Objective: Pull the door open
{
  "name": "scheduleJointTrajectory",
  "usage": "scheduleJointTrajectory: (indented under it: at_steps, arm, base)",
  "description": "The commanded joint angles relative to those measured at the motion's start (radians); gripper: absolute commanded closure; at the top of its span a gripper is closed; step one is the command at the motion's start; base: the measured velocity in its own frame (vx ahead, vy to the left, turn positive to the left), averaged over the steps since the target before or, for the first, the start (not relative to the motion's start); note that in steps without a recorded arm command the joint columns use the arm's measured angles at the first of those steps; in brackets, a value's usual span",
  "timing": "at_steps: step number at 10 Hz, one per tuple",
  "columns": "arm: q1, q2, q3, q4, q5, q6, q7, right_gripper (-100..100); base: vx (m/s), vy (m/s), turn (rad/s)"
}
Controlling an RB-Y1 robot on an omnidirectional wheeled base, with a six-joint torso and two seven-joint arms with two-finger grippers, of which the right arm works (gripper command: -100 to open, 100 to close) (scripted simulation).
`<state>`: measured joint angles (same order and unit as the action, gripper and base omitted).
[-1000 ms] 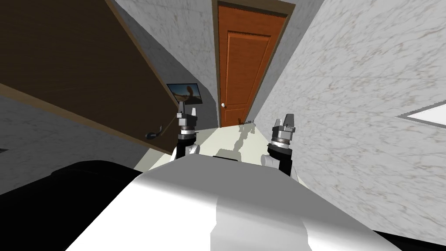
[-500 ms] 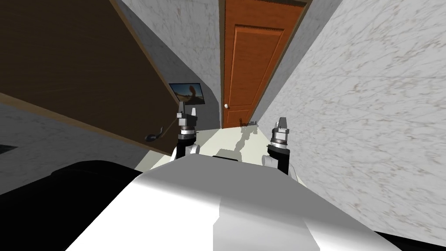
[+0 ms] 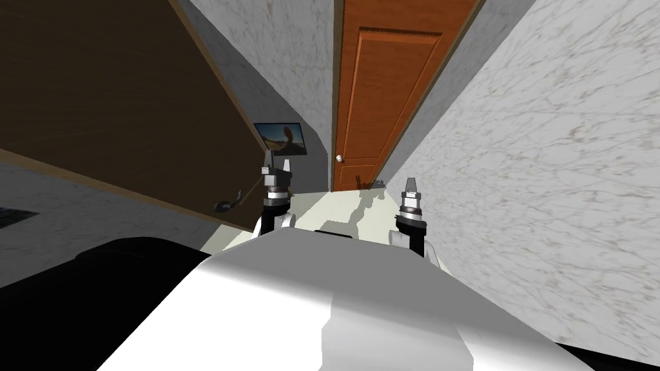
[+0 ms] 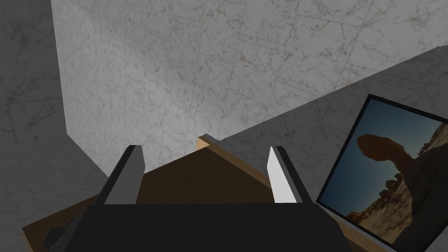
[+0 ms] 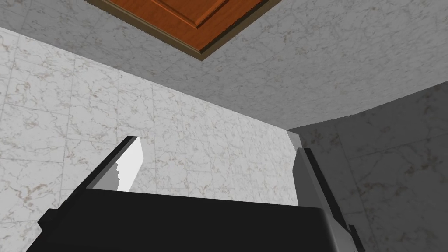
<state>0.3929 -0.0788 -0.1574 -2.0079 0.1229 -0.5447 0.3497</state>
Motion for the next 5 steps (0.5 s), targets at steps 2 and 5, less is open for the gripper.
scheduleJointTrajectory:
  at_steps: [2, 5]
  arm:
    - [-0.011, -0.005, -0.021, 0.049, 0.021, -0.016, 0.036, -100]
    - [-0.024, -0.010, -0.045, 0.106, 0.046, -0.033, 0.078, -100]
  base:
    - [0.090, 0.036, 0.087]
    - [0.096, 0.030, 0.088]
